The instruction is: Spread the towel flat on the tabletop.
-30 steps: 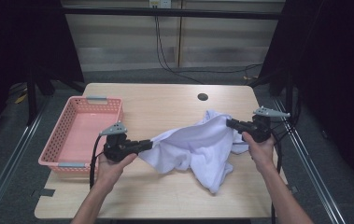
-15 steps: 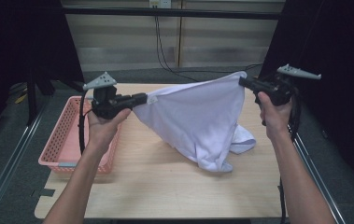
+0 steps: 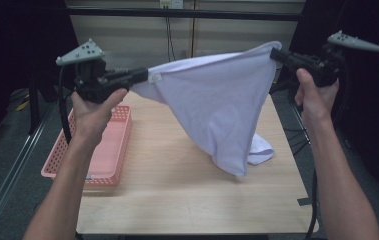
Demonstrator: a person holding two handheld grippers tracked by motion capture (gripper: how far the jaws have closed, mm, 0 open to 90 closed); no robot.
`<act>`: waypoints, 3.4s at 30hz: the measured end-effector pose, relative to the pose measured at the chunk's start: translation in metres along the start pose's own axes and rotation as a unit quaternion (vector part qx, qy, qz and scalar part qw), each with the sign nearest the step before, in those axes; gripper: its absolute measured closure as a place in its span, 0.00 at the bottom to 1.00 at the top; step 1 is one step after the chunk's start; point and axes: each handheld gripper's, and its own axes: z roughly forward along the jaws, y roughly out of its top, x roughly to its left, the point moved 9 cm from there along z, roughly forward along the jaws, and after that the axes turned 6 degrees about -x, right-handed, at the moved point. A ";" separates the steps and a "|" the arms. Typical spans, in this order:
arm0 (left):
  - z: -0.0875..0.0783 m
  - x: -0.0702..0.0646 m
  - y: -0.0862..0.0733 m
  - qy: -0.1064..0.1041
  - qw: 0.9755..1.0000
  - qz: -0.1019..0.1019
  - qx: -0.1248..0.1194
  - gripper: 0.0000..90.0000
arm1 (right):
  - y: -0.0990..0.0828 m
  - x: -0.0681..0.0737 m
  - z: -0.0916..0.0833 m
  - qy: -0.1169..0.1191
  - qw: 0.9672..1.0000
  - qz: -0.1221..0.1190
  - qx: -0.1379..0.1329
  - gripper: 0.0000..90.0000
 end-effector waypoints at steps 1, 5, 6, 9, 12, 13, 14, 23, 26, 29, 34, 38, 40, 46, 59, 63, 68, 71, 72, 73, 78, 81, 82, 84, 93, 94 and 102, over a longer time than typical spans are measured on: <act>-0.002 -0.002 -0.015 -0.003 1.000 0.000 0.013 0.95 | -0.013 0.002 -0.005 0.006 1.000 0.000 0.008 0.96; -0.012 -0.022 -0.087 -0.028 0.998 -0.021 0.056 0.95 | -0.076 0.016 -0.031 0.025 0.998 0.016 0.053 0.96; -0.014 -0.026 -0.098 -0.029 0.997 -0.023 0.064 0.95 | -0.094 0.023 -0.041 0.035 0.997 0.027 0.061 0.96; -0.029 -0.041 -0.138 -0.044 0.994 -0.039 0.087 0.95 | -0.127 0.040 -0.064 0.053 0.995 0.041 0.078 0.96; -0.047 -0.057 -0.175 -0.055 0.990 -0.056 0.114 0.95 | -0.159 0.061 -0.087 0.074 0.991 0.054 0.094 0.96; -0.055 -0.062 -0.187 -0.056 0.988 -0.057 0.129 0.94 | -0.170 0.069 -0.095 0.085 0.989 0.063 0.100 0.96; -0.064 -0.068 -0.202 -0.058 0.987 -0.063 0.139 0.94 | -0.181 0.078 -0.104 0.093 0.987 0.066 0.110 0.96; -0.102 -0.108 -0.248 -0.084 0.976 -0.072 0.191 0.82 | -0.267 0.129 -0.171 0.128 0.967 0.089 0.201 0.77; -0.095 -0.102 -0.257 -0.080 0.974 -0.086 0.195 0.75 | -0.279 0.128 -0.181 0.125 0.964 0.090 0.216 0.66; -0.076 -0.092 -0.264 -0.083 0.972 -0.089 0.202 0.73 | -0.281 0.120 -0.179 0.110 0.967 0.078 0.216 0.61; -0.026 -0.066 -0.269 -0.066 0.971 -0.109 0.200 0.67 | -0.288 0.094 -0.151 0.072 0.967 0.033 0.242 0.58; 0.007 -0.045 -0.278 -0.042 0.969 -0.100 0.220 0.64 | -0.295 0.071 -0.120 0.066 0.963 0.020 0.260 0.58; 0.019 -0.038 -0.283 -0.034 0.967 -0.093 0.233 0.61 | -0.301 0.064 -0.105 0.063 0.960 0.012 0.273 0.56; 0.037 -0.023 -0.305 -0.016 0.961 -0.093 0.261 0.61 | -0.323 0.061 -0.073 0.071 0.948 0.010 0.311 0.61; -0.024 -0.049 -0.296 -0.055 0.961 -0.140 0.233 0.98 | -0.313 0.096 -0.134 0.124 0.944 0.037 0.303 0.97; -0.057 -0.072 -0.296 -0.077 0.957 -0.151 0.236 0.98 | -0.308 0.106 -0.158 0.124 0.943 0.043 0.305 0.95; -0.063 -0.065 -0.298 -0.052 0.960 -0.139 0.235 0.85 | -0.304 0.108 -0.165 0.123 0.946 0.038 0.298 0.77; -0.048 -0.060 -0.291 -0.061 0.965 -0.127 0.222 0.79 | -0.295 0.098 -0.153 0.115 0.954 0.050 0.274 0.75; -0.039 -0.059 -0.290 -0.066 0.965 -0.123 0.220 0.79 | -0.293 0.092 -0.147 0.105 0.956 0.048 0.268 0.76; -0.028 -0.058 -0.289 -0.066 0.965 -0.119 0.222 0.79 | -0.293 0.086 -0.141 0.098 0.957 0.044 0.269 0.76; 0.016 -0.074 -0.288 -0.104 0.960 -0.096 0.242 0.82 | -0.315 0.060 -0.108 0.065 0.948 0.025 0.312 0.66; 0.036 -0.075 -0.295 -0.106 0.957 -0.095 0.253 0.82 | -0.329 0.052 -0.097 0.054 0.939 0.019 0.339 0.60; 0.040 -0.073 -0.300 -0.108 0.955 -0.092 0.261 0.82 | -0.333 0.051 -0.095 0.056 0.937 0.015 0.344 0.60; 0.042 -0.070 -0.308 -0.102 0.952 -0.086 0.275 0.81 | -0.339 0.051 -0.094 0.056 0.933 0.010 0.356 0.60; 0.018 -0.062 -0.317 -0.071 0.953 -0.057 0.288 0.84 | -0.343 0.054 -0.095 0.068 0.929 -0.007 0.364 0.93; 0.014 -0.062 -0.318 -0.068 0.953 -0.058 0.289 0.84 | -0.338 0.052 -0.094 0.065 0.933 0.000 0.354 0.94; -0.022 -0.071 -0.322 -0.057 0.949 -0.048 0.305 0.84 | -0.288 0.000 -0.087 -0.012 0.962 0.014 0.274 0.95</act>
